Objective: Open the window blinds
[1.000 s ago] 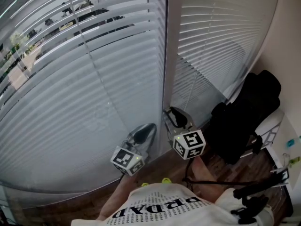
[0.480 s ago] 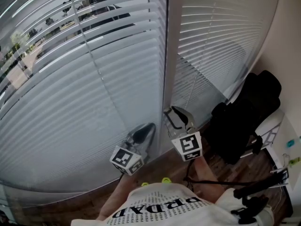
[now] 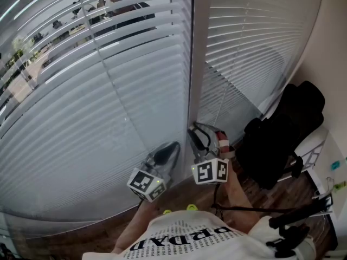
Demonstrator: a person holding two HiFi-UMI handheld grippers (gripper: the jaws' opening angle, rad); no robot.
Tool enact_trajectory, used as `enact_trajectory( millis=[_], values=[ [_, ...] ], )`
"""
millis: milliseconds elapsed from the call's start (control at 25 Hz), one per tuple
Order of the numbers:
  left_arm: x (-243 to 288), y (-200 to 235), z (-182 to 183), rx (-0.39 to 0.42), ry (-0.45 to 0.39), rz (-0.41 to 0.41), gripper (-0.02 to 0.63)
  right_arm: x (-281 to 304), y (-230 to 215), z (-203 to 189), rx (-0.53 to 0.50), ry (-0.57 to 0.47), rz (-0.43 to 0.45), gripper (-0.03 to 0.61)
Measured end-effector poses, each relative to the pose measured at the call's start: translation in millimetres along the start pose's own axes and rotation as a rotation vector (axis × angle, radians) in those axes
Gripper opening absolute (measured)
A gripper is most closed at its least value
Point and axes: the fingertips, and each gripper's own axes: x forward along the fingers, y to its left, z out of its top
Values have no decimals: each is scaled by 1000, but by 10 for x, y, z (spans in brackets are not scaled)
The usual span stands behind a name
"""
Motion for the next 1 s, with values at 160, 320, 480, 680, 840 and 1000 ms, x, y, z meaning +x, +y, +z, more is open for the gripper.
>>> enact_trajectory(
  millis=[160,320,480,680,840,1000],
  values=[
    [-13,18,1,2,2,6,-8,-15,-3,7,44,-18,6,135],
    [-9,18,-8,-4,3,11,-8,-20,-16,-2,160,-23,21,135],
    [9,4,-2,-2,1,-2,-8,-23,-42,2,290,-32,30,135],
    [36,34,-174,-2,-2,-7,-8,4,19,-148,435,-43,34,135],
    [22,27,-96,-5,1,-5,-8,-10,-41,-94,510,-56,38,135],
    [15,16,-28,5,2,-9,-8,-17,-95,-57,626,-73,45,135]
  ],
)
